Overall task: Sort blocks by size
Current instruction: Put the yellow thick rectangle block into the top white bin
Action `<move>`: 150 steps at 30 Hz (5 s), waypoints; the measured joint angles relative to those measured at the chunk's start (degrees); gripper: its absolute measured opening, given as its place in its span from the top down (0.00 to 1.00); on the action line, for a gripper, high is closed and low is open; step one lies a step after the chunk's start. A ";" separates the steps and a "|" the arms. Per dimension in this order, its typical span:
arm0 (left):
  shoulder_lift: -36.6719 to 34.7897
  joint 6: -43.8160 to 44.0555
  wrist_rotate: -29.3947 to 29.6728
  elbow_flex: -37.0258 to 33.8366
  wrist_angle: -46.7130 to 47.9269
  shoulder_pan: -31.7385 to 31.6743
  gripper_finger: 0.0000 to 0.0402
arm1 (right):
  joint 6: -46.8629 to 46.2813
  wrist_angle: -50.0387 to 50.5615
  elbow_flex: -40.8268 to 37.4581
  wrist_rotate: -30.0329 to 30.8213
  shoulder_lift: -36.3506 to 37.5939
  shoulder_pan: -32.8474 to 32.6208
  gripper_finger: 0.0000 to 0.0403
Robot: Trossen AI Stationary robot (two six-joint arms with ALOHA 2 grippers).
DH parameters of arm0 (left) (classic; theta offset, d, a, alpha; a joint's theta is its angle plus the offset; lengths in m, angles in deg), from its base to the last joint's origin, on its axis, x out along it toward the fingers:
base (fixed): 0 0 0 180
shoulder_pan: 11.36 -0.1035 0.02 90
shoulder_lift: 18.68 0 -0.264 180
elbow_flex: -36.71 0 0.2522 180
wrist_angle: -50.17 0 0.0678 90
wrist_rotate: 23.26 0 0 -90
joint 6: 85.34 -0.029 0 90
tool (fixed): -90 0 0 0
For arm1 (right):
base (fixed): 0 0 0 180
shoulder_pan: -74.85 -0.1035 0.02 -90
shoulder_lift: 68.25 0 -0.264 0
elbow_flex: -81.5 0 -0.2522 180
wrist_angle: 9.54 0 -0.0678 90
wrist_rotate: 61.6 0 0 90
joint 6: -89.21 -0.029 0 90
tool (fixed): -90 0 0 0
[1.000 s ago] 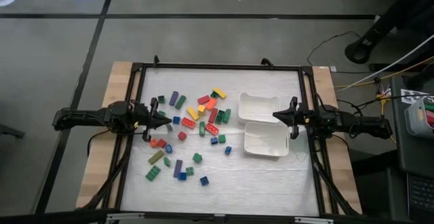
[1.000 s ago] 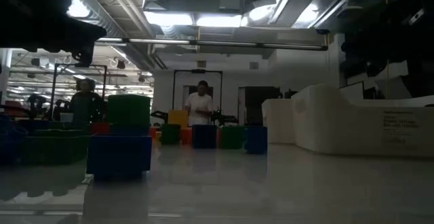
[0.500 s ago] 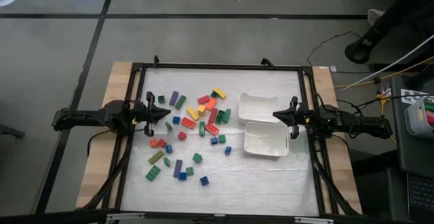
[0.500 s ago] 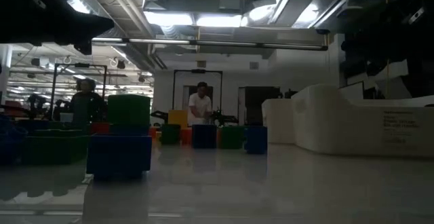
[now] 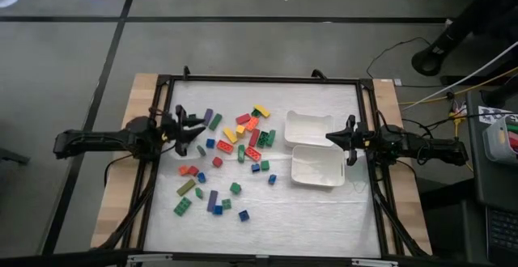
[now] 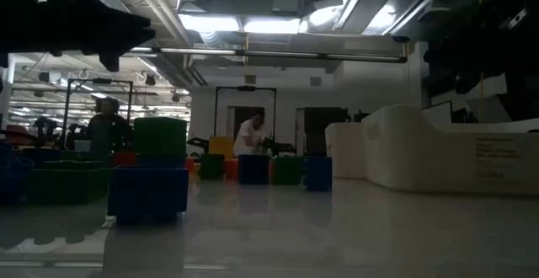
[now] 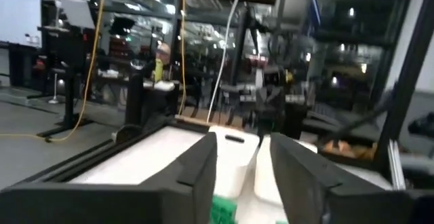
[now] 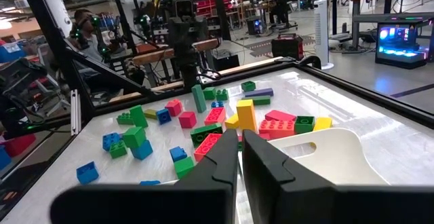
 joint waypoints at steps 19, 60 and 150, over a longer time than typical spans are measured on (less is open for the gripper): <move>35.00 -12.27 -0.76 20.42 4.09 -5.73 0.55 | 0.02 -1.23 0.02 2.38 0.00 -0.01 0.94; 73.30 -34.99 -21.08 42.01 25.87 -14.68 0.55 | 0.00 0.61 0.07 2.36 -0.02 -0.01 0.67; 101.73 -19.48 -22.99 61.92 -19.53 -7.07 0.68 | 0.02 3.01 0.07 2.40 -0.04 0.00 0.67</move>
